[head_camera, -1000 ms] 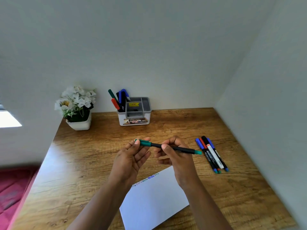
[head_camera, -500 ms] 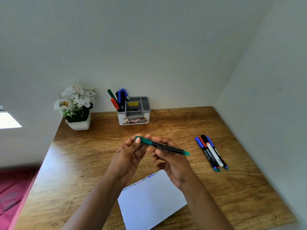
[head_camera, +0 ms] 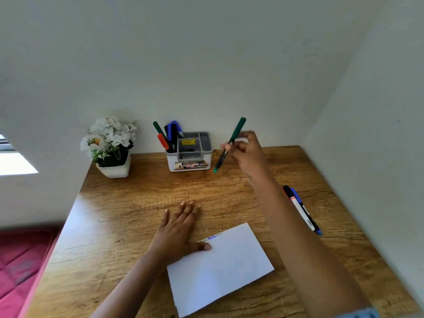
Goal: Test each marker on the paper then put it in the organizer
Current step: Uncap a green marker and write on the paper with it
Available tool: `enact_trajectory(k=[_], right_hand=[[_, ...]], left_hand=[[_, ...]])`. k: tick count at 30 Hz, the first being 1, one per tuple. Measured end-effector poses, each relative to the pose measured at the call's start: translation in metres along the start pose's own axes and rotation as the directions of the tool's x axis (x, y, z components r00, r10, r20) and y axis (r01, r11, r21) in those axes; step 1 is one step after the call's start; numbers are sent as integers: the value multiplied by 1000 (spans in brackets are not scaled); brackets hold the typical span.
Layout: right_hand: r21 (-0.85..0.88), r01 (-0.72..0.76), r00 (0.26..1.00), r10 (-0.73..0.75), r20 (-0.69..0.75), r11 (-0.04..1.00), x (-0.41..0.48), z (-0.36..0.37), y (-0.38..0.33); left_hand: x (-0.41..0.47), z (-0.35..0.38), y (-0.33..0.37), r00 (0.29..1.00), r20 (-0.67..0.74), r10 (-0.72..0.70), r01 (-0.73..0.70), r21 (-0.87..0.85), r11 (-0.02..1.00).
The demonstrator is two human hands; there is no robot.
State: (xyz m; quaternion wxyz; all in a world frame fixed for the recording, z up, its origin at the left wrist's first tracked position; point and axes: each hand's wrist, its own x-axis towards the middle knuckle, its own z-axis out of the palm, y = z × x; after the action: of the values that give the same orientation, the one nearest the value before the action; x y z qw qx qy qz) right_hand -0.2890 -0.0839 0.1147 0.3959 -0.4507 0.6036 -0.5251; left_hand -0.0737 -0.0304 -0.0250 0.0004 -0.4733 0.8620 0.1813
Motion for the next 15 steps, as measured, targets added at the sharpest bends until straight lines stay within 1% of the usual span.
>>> enact_trajectory(k=[3,5,8,11,13,15], right_hand=[[-202,164,979,-184,-85,966,45,16,-1],[-270,198,967,-232,-102,942,65,27,2],[-373,182,973,-220,-62,910,84,42,12],[-465,139,986,-164,-13,874,94,54,25],[-499,98,992,-124,-19,861,96,58,30],[-495,79,991,-123,-56,865,90,58,32]], left_hand=[[6,0,-4,998,-61,9,-5,59,998],[6,2,-4,997,-82,11,-5,70,998],[6,3,-4,996,-91,7,1,79,997],[6,3,-4,995,-103,5,3,74,997],[5,3,-5,994,-109,8,-1,62,998],[6,4,-5,995,-103,8,-1,70,998]])
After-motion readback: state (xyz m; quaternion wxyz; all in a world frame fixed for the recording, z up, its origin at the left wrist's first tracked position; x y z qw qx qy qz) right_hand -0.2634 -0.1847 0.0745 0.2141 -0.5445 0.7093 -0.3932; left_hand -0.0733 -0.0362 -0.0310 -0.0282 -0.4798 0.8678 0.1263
